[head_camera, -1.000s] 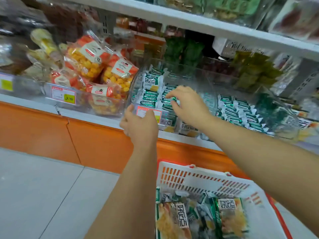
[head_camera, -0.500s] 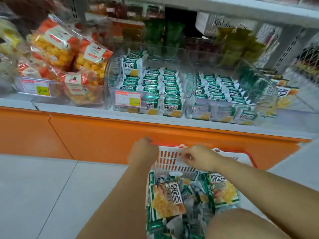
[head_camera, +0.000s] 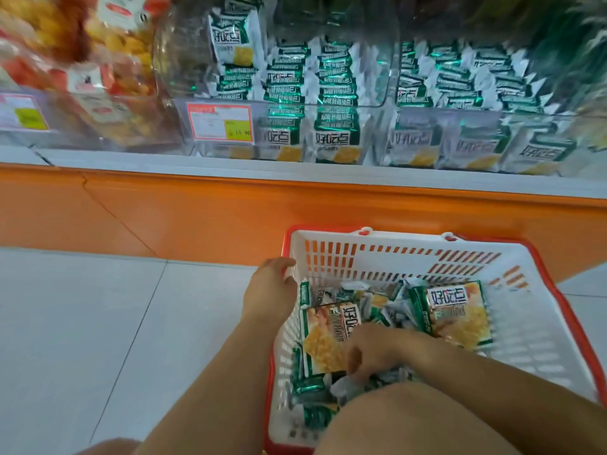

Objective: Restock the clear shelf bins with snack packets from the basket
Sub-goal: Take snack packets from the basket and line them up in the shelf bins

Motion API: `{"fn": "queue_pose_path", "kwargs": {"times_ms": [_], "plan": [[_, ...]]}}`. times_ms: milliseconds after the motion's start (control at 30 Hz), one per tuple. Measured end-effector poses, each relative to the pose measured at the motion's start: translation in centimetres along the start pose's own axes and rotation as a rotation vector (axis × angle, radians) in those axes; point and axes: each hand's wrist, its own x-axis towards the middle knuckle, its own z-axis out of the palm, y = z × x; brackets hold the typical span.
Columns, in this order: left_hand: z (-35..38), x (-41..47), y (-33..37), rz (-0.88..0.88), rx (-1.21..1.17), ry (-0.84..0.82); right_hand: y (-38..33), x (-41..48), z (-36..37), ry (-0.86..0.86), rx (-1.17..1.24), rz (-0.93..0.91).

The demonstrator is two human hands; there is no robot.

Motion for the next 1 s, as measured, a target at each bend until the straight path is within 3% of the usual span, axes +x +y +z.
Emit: {"fn": "queue_pose_path", "kwargs": {"times_ms": [267, 400, 533, 633, 767, 900, 1000], "plan": [[-0.2, 0.1, 0.3, -0.017, 0.064, -0.084, -0.5, -1.0, -1.9, 0.062, -0.022, 0.013], [-2.6, -0.6, 2.3, 0.03, 0.081, -0.103, -1.9, -4.2, -5.3, 0.22, -0.012, -0.005], [-6.4, -2.4, 5.1, 0.034, -0.016, -0.203, -5.1, -8.4, -9.1, 0.461, 0.22, -0.155], [-9.4, -5.2, 6.4, -0.07, -0.229, -0.303, -7.9, -11.4, -11.0, 0.637, 0.278, -0.318], [-12.5, -7.4, 7.6, -0.189, -0.686, -0.35, -11.4, -14.6, -11.8, 0.781, 0.379, -0.499], [-14.8, -7.7, 9.6, -0.111, -0.916, -0.321, -13.0, -17.1, -12.0, 0.91, 0.305, -0.568], [-16.1, -7.0, 10.9, 0.025, -0.878, -0.309, -13.4, -18.5, -12.7, 0.964, 0.37, -0.546]]}}
